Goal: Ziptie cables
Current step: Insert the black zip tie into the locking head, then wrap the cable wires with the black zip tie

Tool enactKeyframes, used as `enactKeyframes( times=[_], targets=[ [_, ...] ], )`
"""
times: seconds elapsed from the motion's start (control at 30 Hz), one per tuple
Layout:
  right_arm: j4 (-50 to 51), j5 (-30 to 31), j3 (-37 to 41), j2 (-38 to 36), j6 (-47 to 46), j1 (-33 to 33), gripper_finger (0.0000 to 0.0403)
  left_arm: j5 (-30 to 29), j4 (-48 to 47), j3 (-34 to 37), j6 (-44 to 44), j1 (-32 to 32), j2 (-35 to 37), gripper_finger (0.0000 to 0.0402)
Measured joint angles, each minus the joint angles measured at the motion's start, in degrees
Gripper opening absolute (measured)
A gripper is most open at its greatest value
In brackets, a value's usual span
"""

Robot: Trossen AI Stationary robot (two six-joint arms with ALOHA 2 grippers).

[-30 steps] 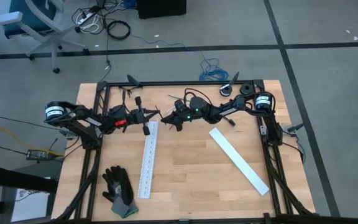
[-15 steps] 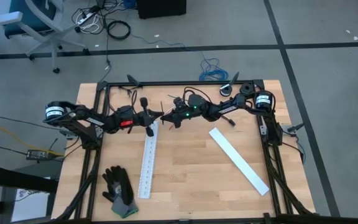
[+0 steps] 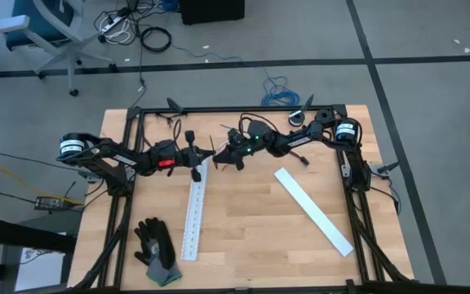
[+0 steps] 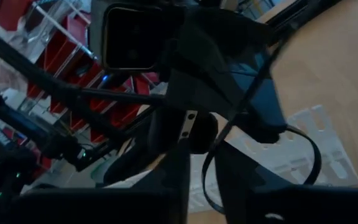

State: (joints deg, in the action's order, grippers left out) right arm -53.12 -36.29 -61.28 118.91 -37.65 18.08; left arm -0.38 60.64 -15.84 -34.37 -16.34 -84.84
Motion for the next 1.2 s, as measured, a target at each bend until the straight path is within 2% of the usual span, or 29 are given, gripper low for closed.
enactKeyframes(
  times=[0.13,0.2,0.33,0.53,0.7,0.8,0.93,1.07,1.2],
  targets=[
    [0.0,-2.9,0.0,0.0,0.3,1.0,0.0119,0.0,-0.3,0.0,0.1,0.0,0.0,0.0000],
    [0.1,-6.5,0.0,0.0,0.1,2.1,0.0139,0.0,-0.3,0.0,0.1,0.0,0.0,0.0000],
    [0.4,-11.9,0.5,0.0,-0.9,4.6,0.0160,1.1,-0.3,0.0,0.9,0.0,0.0,0.0000],
    [3.0,-13.0,5.4,-2.0,3.6,7.5,0.0144,1.6,-1.3,0.0,3.2,0.0,0.0,0.0000],
    [8.3,-10.5,13.7,-11.5,10.0,9.0,0.0118,2.0,-1.5,0.0,3.3,0.0,0.0,0.0000],
    [14.8,-5.0,19.9,-20.9,14.4,9.3,0.0111,2.0,-1.4,0.0,3.4,0.0,0.0,0.0000],
    [28.3,6.8,27.4,-36.0,19.6,7.7,0.0109,2.4,-0.3,0.0,3.6,0.0,0.0,0.0000],
    [42.7,24.1,32.2,-49.9,21.8,1.6,0.0109,2.6,0.1,0.0,3.7,0.0,0.0,0.0000],
    [57.4,42.4,33.7,-58.1,20.5,-5.8,0.0109,3.7,1.1,0.0,4.1,0.0,0.0,0.0000]
  ],
)
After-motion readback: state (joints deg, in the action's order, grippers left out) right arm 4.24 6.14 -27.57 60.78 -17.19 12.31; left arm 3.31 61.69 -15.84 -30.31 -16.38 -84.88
